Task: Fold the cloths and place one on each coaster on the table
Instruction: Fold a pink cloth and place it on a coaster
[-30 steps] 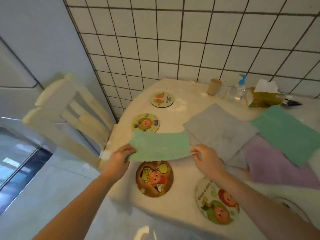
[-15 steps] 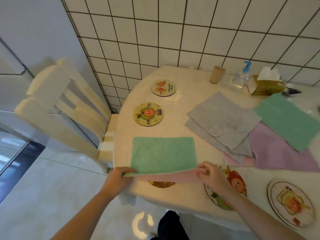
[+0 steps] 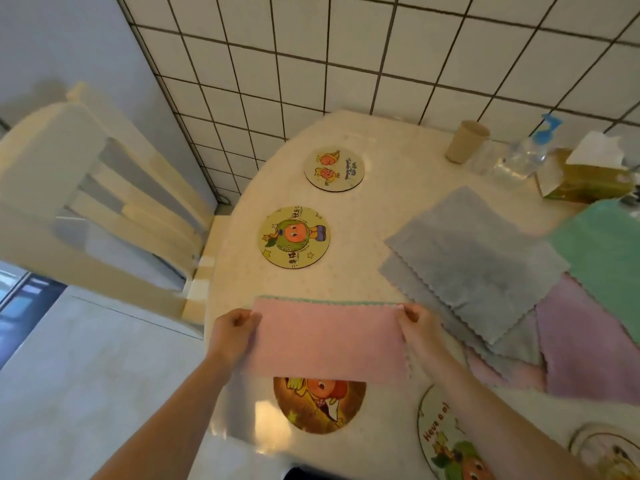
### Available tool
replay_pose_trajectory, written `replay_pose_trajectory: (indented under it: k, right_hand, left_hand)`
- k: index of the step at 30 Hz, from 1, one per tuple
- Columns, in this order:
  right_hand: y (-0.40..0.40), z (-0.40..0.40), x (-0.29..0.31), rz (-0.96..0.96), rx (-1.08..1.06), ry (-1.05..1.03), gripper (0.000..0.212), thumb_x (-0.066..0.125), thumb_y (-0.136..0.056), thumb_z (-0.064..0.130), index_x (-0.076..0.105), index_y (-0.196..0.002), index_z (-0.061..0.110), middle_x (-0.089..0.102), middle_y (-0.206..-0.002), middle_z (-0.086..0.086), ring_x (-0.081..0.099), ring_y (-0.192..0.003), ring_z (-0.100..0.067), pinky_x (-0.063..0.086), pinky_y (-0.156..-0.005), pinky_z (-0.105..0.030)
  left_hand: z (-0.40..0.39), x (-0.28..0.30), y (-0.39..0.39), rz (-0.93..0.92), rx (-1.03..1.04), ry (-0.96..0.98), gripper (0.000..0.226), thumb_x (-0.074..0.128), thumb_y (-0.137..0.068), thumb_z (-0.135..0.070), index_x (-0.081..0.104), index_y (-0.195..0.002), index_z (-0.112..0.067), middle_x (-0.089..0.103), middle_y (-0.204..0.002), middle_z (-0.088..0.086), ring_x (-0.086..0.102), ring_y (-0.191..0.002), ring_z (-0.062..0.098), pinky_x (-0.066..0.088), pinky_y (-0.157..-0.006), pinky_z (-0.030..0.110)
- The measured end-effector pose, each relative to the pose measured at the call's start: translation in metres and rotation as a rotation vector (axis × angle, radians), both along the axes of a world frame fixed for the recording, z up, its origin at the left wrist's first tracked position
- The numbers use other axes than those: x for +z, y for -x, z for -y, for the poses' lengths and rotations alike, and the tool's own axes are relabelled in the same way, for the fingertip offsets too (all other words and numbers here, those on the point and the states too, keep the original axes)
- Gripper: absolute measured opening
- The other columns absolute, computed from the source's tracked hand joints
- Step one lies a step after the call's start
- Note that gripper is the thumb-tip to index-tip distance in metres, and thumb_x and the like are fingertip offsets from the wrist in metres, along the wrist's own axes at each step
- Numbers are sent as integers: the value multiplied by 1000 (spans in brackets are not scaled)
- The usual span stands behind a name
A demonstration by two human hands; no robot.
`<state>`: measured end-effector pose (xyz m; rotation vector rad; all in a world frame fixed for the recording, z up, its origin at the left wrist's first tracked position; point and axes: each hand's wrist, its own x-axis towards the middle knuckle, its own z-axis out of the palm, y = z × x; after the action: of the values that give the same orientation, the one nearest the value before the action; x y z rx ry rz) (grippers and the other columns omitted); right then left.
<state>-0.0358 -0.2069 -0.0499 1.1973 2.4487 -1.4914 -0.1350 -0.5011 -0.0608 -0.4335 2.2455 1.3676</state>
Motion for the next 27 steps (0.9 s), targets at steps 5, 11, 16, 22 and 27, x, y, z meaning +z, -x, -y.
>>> replay_pose_trajectory:
  k: [5, 11, 16, 22, 27]
  right_hand:
    - [5, -9, -9, 11, 2, 27, 24, 53, -93, 22, 59, -72, 14, 56, -61, 0, 51, -58, -15, 38, -55, -28]
    - [12, -9, -12, 37, -17, -57, 14, 59, -90, 23, 62, -79, 16, 63, -70, 0, 60, -67, -18, 44, -59, -27]
    - [11, -10, -8, 50, -90, -89, 6, 62, -87, 22, 57, -84, 19, 66, -83, -4, 64, -76, -22, 55, -68, -40]
    - [-34, 17, 14, -34, 392, -504, 25, 49, -94, 16, 51, -119, 15, 52, -118, 2, 51, -101, -8, 43, -79, -17]
    - [-81, 48, -10, -99, 932, -739, 57, 65, -77, -1, 48, -130, 13, 52, -132, -3, 48, -122, -22, 48, -98, -42]
  left_hand:
    - [1, -5, 5, -12, -27, 48, 21, 54, -94, -31, 63, -79, -20, 58, -65, -3, 52, -66, 22, 45, -70, 36]
    - [-9, -7, 8, -61, -27, 169, 18, 52, -94, -33, 65, -91, -20, 67, -91, 0, 60, -87, 22, 49, -87, 42]
    - [-15, 5, 5, -107, 7, 263, 20, 55, -93, -32, 61, -101, -15, 63, -94, 1, 59, -89, 23, 45, -78, 34]
    - [-3, 3, -46, -791, -607, 600, 34, 44, -90, -34, 59, -115, -15, 58, -113, 3, 53, -102, 26, 50, -84, 40]
    - [-7, -19, -90, -893, -1182, 596, 51, 57, -84, -30, 53, -134, -18, 52, -140, 1, 47, -130, 22, 41, -105, 42]
